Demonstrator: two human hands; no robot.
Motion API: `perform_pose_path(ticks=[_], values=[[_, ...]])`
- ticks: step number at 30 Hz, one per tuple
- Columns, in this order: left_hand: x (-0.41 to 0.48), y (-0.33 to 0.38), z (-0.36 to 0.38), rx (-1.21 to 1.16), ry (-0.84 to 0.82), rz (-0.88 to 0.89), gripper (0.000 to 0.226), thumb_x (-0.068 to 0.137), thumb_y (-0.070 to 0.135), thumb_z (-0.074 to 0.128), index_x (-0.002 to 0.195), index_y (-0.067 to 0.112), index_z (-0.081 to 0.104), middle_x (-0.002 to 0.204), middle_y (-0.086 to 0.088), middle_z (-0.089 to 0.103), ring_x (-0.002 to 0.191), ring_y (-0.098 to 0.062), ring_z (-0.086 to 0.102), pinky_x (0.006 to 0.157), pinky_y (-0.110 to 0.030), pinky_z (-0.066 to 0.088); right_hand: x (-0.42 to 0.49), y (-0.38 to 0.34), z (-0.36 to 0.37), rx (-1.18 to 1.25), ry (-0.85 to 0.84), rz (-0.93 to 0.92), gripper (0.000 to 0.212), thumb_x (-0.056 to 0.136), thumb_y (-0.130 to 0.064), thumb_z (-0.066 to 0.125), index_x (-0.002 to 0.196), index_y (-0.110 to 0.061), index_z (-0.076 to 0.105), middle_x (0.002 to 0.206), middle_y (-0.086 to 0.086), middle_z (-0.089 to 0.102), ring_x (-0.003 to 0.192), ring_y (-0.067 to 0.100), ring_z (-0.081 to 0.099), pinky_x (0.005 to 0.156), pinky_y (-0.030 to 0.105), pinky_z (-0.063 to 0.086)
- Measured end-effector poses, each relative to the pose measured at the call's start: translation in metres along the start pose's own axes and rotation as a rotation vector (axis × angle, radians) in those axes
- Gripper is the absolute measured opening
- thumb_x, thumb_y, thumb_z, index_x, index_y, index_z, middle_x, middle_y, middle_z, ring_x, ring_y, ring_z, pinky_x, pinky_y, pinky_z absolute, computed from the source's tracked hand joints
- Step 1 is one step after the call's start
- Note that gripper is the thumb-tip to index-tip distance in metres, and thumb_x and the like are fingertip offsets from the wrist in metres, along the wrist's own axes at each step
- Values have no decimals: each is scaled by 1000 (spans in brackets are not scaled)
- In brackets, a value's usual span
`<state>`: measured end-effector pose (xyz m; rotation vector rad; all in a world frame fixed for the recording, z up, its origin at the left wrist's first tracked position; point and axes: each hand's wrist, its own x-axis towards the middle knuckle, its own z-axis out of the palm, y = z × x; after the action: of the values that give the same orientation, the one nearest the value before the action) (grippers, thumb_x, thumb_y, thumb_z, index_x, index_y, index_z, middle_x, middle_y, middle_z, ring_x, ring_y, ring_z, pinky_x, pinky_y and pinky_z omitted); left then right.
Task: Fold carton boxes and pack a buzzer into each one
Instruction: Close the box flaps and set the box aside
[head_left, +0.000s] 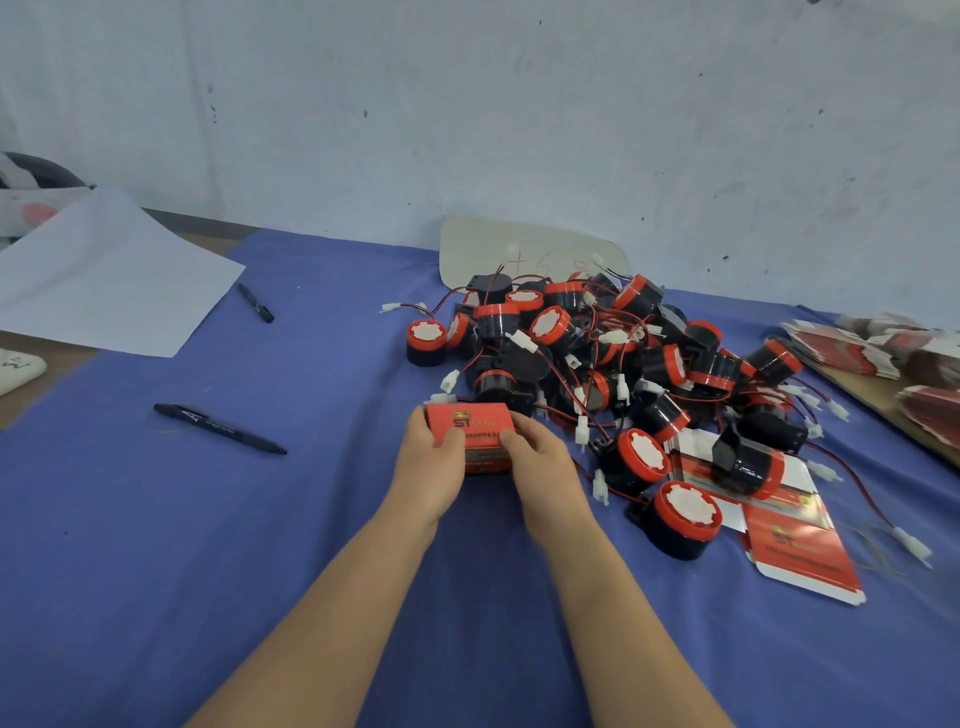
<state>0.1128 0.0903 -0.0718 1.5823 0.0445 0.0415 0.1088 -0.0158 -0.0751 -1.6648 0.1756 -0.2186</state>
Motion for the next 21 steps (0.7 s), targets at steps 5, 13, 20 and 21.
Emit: perform_pose_path(ticks=[5,13,20,21], values=[[-5,-1,0,-15,42,51,38,98,14,38,131,30,48,124,2,57,103,-9,56,77,-19,44,-6,2,6,3,62,-33,30,96,-12,44,119,-25,58,113,-6,64,97,2,59,70,13,45],[-1,-3,-4,-66,32,116,47,98,28,52,141,37,34,133,5,49,110,-9,57,92,-24,51,-4,1,4,123,26,-11,31,93,-30,60,121,-28,45,116,5,62,103,16,63,91,35,53],[-18,32,1,-266,-76,110,33,98,22,53,123,41,46,128,-1,59,105,-12,65,78,-25,56,-23,-38,-14,145,63,-62,38,94,-23,59,130,-25,47,119,3,60,106,14,61,85,22,52],[-23,45,12,-272,-107,153,31,99,24,49,124,42,45,132,0,57,109,-12,63,84,-28,55,-29,-50,-25,133,100,-101,35,95,-24,57,129,-23,49,118,3,62,105,13,62,86,23,53]])
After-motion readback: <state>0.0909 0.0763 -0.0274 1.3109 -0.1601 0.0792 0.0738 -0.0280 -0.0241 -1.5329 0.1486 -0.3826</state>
